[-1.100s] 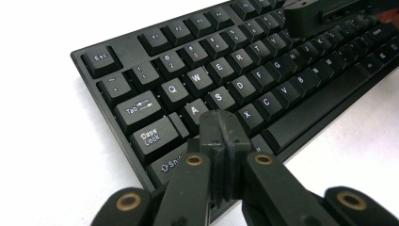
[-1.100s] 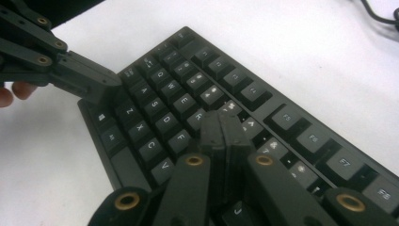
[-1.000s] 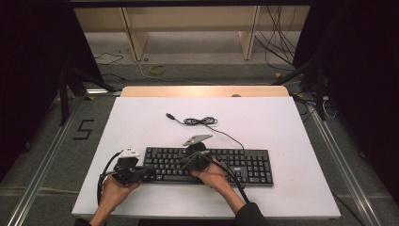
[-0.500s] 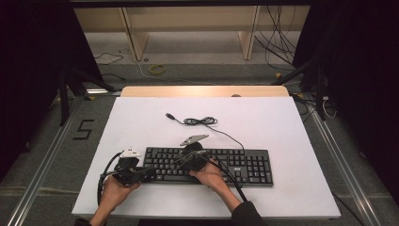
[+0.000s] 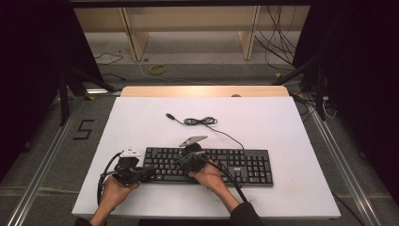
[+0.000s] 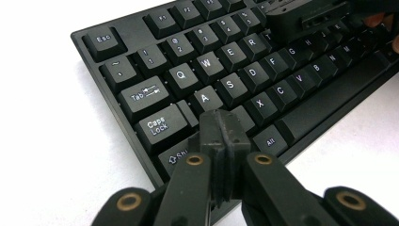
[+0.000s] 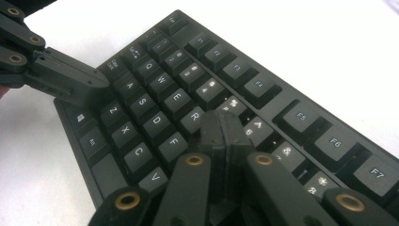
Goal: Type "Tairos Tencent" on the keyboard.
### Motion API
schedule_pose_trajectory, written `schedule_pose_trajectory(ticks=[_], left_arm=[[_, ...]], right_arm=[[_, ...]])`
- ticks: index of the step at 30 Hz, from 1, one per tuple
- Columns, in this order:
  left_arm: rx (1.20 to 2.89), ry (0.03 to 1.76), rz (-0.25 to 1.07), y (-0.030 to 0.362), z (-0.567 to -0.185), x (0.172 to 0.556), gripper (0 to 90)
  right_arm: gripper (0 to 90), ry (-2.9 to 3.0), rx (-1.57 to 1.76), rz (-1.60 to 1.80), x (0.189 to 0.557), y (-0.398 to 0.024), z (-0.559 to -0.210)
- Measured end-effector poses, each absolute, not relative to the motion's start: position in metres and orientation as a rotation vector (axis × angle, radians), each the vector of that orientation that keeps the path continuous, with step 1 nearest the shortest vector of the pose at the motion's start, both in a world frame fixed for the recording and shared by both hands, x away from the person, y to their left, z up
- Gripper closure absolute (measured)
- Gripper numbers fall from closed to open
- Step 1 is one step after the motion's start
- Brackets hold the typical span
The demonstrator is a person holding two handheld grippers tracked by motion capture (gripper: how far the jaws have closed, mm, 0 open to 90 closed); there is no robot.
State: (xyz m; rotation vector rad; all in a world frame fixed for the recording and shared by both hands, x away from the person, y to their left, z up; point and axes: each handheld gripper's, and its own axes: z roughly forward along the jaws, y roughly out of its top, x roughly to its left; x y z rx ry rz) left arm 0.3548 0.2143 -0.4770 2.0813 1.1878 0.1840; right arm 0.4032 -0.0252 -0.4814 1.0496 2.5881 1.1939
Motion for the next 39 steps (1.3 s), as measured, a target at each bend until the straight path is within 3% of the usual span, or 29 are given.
schedule_pose_trajectory(ticks=[12,23,34,39], left_arm=[[2.024,1.154,0.213,0.214,-0.469,0.353,85.4],[1.980,1.130,0.205,0.213,-0.465,0.353,70.9],[1.964,1.123,0.208,0.208,-0.465,0.355,50.5],[1.955,1.112,0.205,0.207,-0.463,0.356,46.6]], right_arm=[[88.7,2.535,1.091,1.296,0.401,-0.032,-0.471],[82.0,2.523,1.092,1.309,0.398,-0.044,-0.465],[71.5,2.517,1.067,1.342,0.388,-0.057,-0.459],[67.3,2.511,1.059,1.361,0.384,-0.064,-0.458]])
